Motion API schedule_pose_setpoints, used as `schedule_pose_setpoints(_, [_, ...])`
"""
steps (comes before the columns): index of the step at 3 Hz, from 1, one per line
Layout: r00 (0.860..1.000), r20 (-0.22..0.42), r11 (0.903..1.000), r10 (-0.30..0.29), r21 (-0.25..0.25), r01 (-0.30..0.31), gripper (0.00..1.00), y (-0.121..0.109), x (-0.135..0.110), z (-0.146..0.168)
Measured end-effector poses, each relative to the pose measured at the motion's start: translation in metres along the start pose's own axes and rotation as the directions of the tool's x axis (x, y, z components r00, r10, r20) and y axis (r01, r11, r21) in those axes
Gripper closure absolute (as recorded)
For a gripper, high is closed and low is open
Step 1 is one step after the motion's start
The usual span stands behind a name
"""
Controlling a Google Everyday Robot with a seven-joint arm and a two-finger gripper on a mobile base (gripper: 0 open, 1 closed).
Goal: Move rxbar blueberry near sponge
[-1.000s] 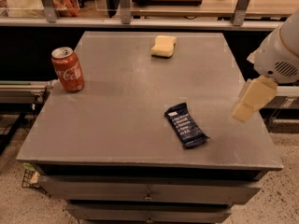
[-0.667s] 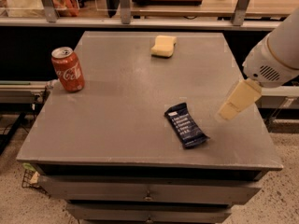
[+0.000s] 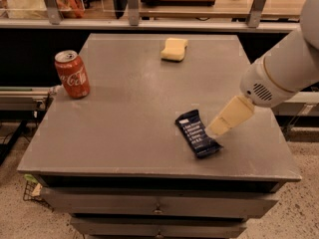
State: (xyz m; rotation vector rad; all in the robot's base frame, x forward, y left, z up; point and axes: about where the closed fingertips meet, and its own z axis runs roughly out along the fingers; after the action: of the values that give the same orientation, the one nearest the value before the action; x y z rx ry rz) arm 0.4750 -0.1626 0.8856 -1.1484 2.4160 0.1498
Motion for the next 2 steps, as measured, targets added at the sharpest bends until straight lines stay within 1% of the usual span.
schedule_pose_setpoints(1, [1.000, 0.005, 1.0000, 0.005, -0.005, -0.005, 0.00, 0.024, 0.005, 0.036])
schedule_pose_setpoints(2, [0.999, -0.005, 0.9987, 0.034, -0.038, -0.034, 0.00, 0.033, 0.006, 0.061])
